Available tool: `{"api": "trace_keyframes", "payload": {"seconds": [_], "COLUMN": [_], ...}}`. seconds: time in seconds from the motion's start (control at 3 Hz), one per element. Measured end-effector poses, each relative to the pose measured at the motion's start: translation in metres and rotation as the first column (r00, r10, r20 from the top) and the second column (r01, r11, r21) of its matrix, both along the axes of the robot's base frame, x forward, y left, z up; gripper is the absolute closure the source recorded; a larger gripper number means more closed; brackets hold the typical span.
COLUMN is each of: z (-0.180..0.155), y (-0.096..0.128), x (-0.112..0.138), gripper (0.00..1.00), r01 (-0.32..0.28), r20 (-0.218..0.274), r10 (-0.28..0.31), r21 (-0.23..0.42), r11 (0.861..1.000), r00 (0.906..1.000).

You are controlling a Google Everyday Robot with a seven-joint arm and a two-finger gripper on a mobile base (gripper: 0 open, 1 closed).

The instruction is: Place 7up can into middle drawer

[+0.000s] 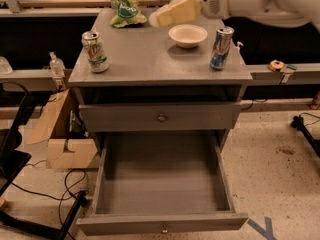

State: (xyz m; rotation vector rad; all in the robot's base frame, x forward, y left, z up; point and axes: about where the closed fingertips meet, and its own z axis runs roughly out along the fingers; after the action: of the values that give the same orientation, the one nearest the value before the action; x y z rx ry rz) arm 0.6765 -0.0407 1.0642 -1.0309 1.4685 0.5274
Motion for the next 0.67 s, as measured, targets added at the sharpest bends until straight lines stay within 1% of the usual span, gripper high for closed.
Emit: {"api": "trace_keyframes", "payload": {"seconds": [0.33,0.67], "z": [-0.059,-0.107], "y": [0.051,0.095], "x": [0.039,0.072], "gripper": [0.0,0.0], "r01": [-0.04,-0.055], "r20": [-0.022,-0.035], "r10": [0.042,0.059], "r21": [0.092,0.095], "r11": [0.995,0.994], "r00": [0.9989,0.9976]}}
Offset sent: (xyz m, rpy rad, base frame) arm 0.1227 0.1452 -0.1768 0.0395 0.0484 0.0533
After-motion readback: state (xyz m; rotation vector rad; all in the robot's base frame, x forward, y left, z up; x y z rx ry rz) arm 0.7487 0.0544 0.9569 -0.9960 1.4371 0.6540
